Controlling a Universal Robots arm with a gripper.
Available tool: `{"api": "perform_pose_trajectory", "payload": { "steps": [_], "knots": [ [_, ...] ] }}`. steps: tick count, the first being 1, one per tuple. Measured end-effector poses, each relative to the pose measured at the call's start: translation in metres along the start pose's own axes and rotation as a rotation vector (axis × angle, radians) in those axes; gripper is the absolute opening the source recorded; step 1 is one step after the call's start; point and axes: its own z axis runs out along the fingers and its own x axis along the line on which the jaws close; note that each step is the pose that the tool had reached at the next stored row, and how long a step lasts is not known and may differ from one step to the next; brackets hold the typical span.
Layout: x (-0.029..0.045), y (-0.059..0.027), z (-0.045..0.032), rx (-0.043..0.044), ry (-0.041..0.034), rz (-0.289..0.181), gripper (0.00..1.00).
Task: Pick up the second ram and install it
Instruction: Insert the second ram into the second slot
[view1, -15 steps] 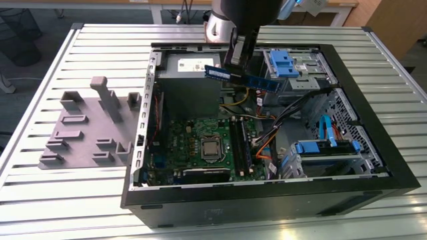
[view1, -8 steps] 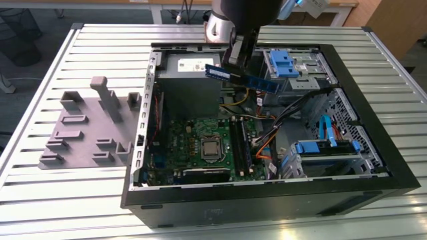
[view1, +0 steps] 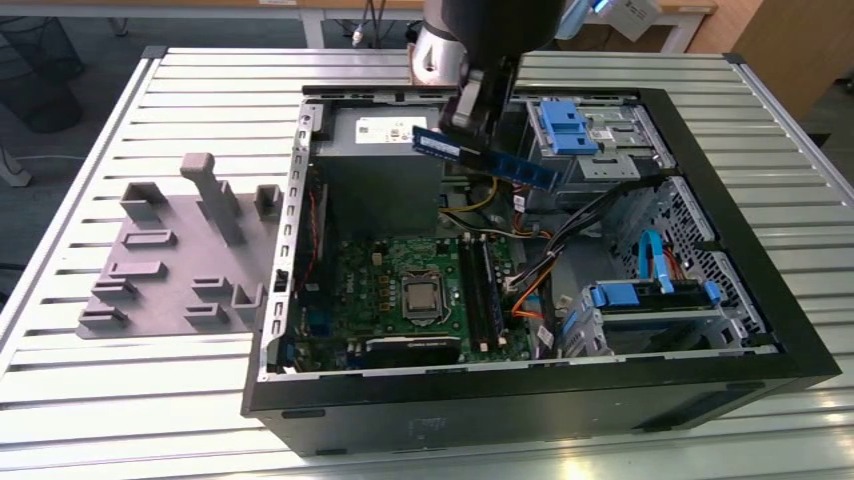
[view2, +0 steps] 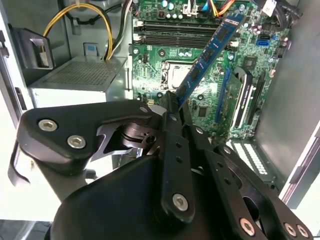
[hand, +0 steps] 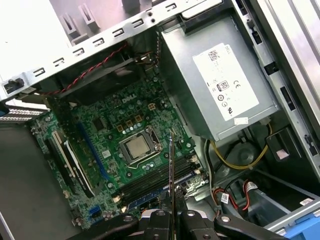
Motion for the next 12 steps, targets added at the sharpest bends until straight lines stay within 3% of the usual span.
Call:
{"api": "perform_pose_trajectory", "payload": {
  "steps": [12],
  "knots": [
    [0.0,0.0,0.0004,0.0024,-0.0016,0.093,0.14]
  ]
}}
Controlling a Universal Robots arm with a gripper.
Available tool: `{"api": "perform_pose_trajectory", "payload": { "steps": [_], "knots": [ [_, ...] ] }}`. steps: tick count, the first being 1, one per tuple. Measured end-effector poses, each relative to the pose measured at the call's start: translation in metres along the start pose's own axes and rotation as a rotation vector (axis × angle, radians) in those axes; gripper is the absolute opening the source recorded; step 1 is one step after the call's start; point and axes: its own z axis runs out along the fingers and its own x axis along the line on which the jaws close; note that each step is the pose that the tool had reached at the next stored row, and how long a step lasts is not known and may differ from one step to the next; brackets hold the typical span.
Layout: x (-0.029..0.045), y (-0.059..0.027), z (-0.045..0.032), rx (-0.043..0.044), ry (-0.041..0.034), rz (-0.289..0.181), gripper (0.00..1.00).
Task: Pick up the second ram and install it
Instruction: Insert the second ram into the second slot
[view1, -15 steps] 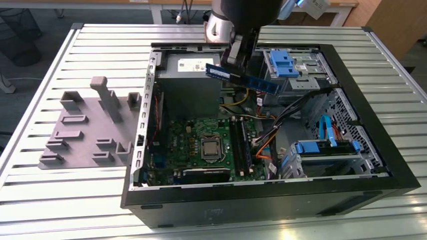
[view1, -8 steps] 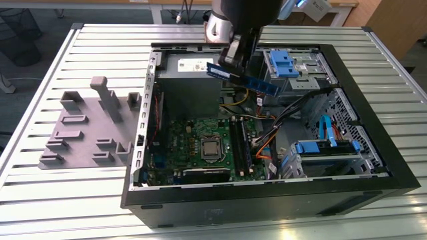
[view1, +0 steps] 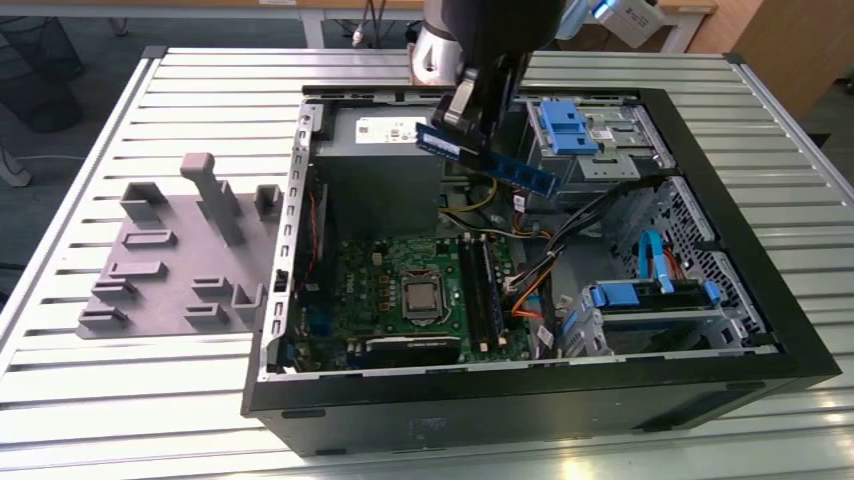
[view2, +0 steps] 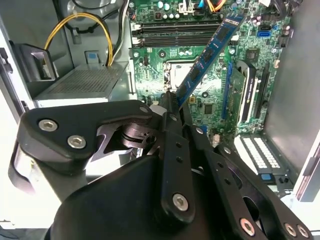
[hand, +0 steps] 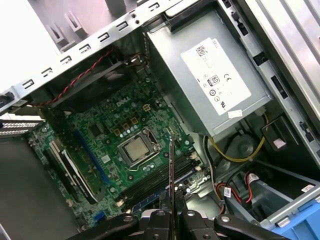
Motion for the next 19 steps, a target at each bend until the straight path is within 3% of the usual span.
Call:
{"api": "perform_pose_trajectory", "payload": {
  "steps": [19],
  "knots": [
    [0.0,0.0,0.0008,0.0042,-0.0028,0.166,0.14]
  ]
}}
